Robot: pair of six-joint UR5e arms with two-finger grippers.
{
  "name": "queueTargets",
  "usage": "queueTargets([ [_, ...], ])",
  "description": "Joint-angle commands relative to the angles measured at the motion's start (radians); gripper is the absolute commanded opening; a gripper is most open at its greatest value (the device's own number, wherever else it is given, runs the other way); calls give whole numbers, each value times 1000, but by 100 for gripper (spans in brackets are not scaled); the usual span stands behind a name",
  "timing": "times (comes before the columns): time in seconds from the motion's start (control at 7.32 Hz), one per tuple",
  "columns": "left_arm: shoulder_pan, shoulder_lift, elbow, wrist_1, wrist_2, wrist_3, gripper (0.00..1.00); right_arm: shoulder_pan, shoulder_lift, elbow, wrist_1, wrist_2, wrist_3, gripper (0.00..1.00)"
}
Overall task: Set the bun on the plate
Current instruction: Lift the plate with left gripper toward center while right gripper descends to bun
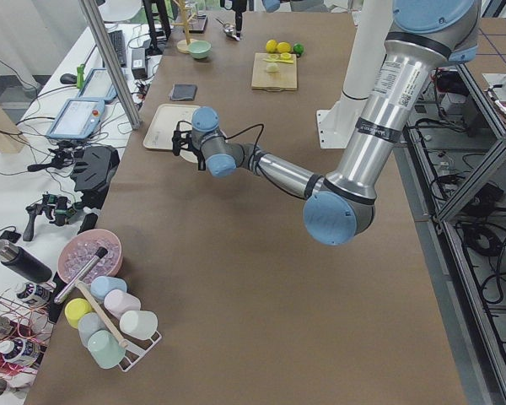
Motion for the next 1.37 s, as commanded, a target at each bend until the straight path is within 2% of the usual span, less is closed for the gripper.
queueTargets([
  [0.0,83,-40,-109,178,104,-55,0,-134,-8,44,13,-44,97,100],
  [0.27,164,-106,-127,241,196,-148,0,-243,-13,60,16,-108,212,100],
  [0.41,200,-152,-137,306,245,-177,0,-271,-56,60,73,-110,214,100],
  [0.55,224,-164,-159,343,267,-185,0,-285,-143,60,215,-114,223,100],
  [0.68,228,-163,-174,351,272,-200,0,-314,-206,61,303,-124,252,100],
  [1.09,228,-163,-179,362,275,-207,0,-427,-234,77,320,-208,330,100],
  [1.23,228,-163,-177,362,273,-207,0,-430,-240,80,320,-204,331,100],
])
